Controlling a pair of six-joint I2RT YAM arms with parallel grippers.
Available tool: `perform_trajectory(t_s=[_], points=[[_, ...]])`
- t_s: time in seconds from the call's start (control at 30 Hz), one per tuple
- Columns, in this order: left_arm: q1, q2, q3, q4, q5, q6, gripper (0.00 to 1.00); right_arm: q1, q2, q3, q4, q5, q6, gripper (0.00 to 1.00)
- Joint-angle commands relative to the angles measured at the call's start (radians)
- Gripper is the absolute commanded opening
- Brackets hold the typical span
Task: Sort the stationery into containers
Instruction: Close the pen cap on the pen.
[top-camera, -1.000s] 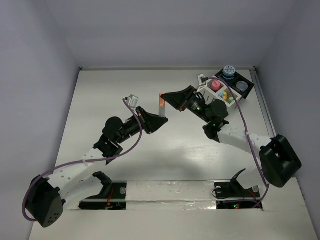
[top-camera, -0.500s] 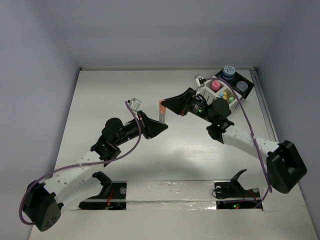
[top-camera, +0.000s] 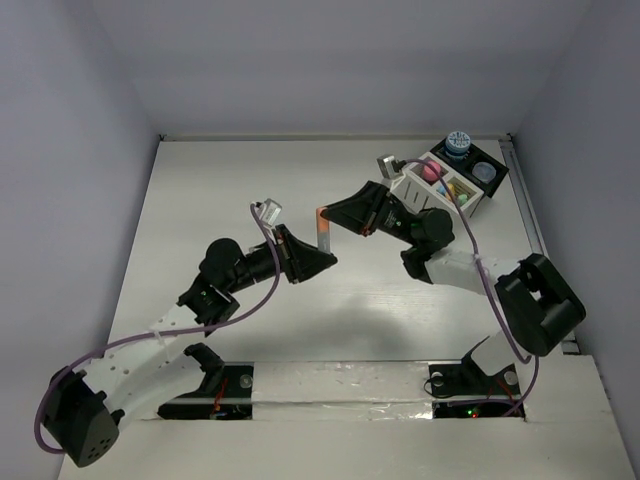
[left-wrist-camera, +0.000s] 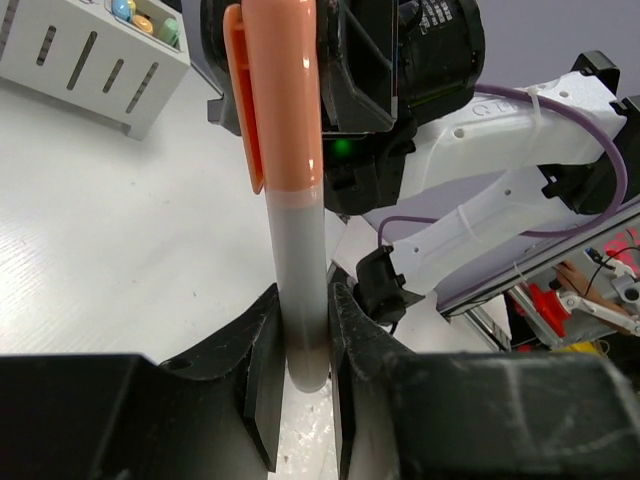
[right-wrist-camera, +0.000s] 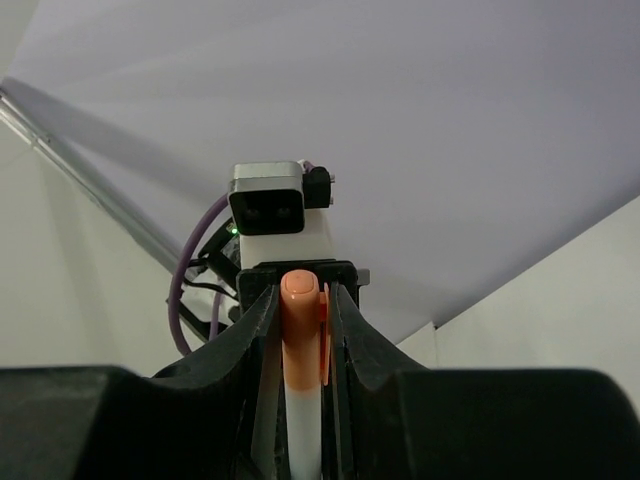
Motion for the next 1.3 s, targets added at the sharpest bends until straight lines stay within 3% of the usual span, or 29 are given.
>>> perform_trajectory(t_s=[0.0,0.27,0.43,0.9,1.27], points=[[0.028,-0.098,0.125,0.260,-0.165,0.049,0.00,0.041,-0.022,-0.061,0.053,-0.309,-0.022,0.00],[0.046,-0.125,0.236,0.099,-0.167,0.118,0.00,0.061,-0.136,-0.165,-0.404,-0.289,-0.295,0.00],[0.071,-0.067,0.261,0.117,-0.116,0.086,0.00,0.124,-0.171,-0.216,-0.588,-0.218,-0.424,0.00],[0.094,0.043,0.351,0.151,-0.093,0.097,0.00,0.279,-0.140,-0.236,-0.677,-0.105,-0.498,0.00],[0.151,-0.044,0.350,0.058,-0.101,0.123,0.00,0.279,-0.277,-0.345,-0.772,0.091,-0.529,0.00]])
